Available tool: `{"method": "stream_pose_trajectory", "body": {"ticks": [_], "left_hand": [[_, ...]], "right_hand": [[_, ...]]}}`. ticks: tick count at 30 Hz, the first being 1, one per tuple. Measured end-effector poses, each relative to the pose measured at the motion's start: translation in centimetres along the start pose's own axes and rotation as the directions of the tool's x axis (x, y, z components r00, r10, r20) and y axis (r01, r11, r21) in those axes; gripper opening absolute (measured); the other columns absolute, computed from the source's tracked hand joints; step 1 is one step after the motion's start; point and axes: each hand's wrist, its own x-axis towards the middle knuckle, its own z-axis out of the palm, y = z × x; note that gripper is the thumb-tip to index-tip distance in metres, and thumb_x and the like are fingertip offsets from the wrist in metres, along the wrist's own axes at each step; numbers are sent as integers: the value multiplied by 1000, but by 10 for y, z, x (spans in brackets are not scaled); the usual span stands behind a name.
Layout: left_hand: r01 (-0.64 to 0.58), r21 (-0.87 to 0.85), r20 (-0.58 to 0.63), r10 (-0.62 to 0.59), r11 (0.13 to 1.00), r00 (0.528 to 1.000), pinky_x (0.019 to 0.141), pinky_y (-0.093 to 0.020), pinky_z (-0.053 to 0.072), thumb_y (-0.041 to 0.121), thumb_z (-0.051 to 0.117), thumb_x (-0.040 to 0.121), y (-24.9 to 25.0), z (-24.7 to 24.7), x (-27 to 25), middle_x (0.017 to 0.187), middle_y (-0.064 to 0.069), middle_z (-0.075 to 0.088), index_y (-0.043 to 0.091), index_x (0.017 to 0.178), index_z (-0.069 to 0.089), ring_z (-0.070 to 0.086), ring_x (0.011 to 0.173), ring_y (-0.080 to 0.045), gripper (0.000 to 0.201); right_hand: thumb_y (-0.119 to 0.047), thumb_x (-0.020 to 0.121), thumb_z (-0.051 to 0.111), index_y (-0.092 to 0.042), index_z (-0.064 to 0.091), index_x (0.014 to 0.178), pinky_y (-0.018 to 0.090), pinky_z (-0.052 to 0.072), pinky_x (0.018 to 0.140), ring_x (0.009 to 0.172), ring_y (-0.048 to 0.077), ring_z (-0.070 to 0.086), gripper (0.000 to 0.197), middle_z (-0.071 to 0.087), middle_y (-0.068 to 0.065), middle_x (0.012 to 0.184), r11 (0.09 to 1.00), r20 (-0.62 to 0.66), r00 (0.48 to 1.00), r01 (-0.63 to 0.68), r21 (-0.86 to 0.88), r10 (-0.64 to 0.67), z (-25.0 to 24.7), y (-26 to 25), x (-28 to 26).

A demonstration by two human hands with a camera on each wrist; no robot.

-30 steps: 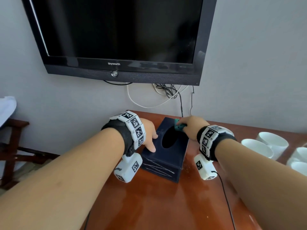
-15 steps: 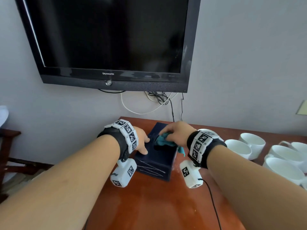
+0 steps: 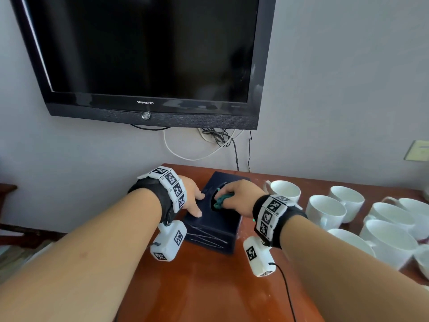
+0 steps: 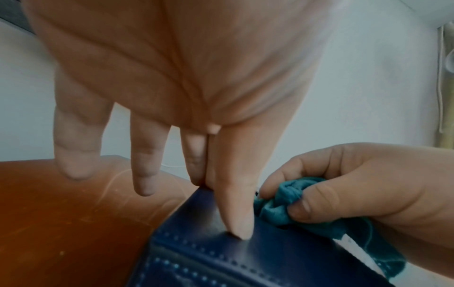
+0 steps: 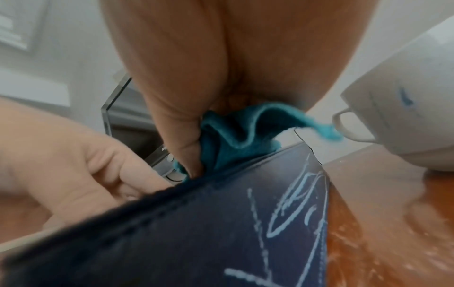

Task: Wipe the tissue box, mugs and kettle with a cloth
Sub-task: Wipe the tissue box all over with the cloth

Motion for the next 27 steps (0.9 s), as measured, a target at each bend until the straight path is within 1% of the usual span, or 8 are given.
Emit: {"method": "stream_pose_trajectory", "body": {"ticks": [3, 5, 7, 10, 15, 19, 23, 27], "left_hand": [[1, -17, -7, -1, 1000, 1000, 117, -30, 36, 50, 64, 99, 0, 1, -1, 167, 6, 34, 28, 163, 33, 41, 148, -19, 74], [3, -20, -1, -3, 1000, 1000, 118, -33, 36, 50, 63, 100, 0, 2, -2, 168, 6, 33, 29, 163, 32, 41, 148, -20, 74], [6, -15, 9, -6, 1000, 1000, 119, -34, 36, 50, 63, 100, 0, 1, -2, 168, 6, 32, 30, 163, 31, 40, 149, -20, 74], [13, -11, 41, -13, 1000, 999, 119, -33, 36, 49, 65, 99, 0, -4, 1, 169, 5, 32, 31, 163, 30, 39, 149, -20, 76], [1, -11, 49, 0, 1000, 999, 117, -31, 37, 51, 70, 94, -5, -9, 7, 167, 4, 36, 32, 162, 34, 42, 148, -20, 79], [-11, -31, 38, 12, 999, 999, 114, -29, 38, 55, 72, 92, -11, -6, 10, 165, 6, 38, 35, 160, 37, 43, 146, -19, 80], [-12, -51, 32, 13, 999, 999, 111, -28, 38, 56, 73, 90, -13, -3, 10, 165, 6, 39, 37, 160, 38, 44, 145, -18, 80], [-5, -114, 42, 10, 994, 999, 116, -28, 37, 52, 73, 92, -14, -1, 7, 162, 6, 43, 34, 160, 36, 45, 145, -16, 80]], "right_hand": [[-14, 92, 69, -28, 76, 103, 8, 48, 55, 70, 7, 62, 19, 71, -3, 95, 995, -119, 992, -31, 92, 42, -4, 3, 1], [-16, 93, 65, -31, 74, 99, 26, 61, 67, 69, 17, 67, 19, 73, 0, 89, 987, -245, 961, -101, 122, 128, -9, 5, 7], [-20, 92, 65, -34, 70, 98, 41, 62, 83, 82, 25, 71, 16, 75, 1, 93, 976, -301, 932, -166, 143, 203, -12, 7, 16], [-23, 93, 69, -28, 73, 109, 41, 60, 89, 92, 25, 70, 17, 75, 2, 101, 969, -276, 936, -176, 175, 220, -12, 5, 31], [-15, 93, 66, -23, 71, 126, 25, 49, 67, 89, 21, 65, 35, 71, 2, 102, 985, -161, 975, -136, 109, 152, -13, -3, 51], [-19, 93, 69, -24, 71, 129, 30, 54, 86, 104, 23, 68, 36, 73, 2, 115, 995, -54, 995, -84, 53, 87, -10, -3, 51], [-9, 89, 73, -25, 75, 114, 42, 56, 101, 103, 23, 72, 30, 77, 2, 108, 965, -16, 999, -32, 260, 38, -3, 8, 47], [9, 86, 56, -23, 71, 98, 41, 58, 88, 91, 25, 68, 37, 72, 3, 99, 874, -147, 987, 13, 486, 67, -4, 9, 36]]}}
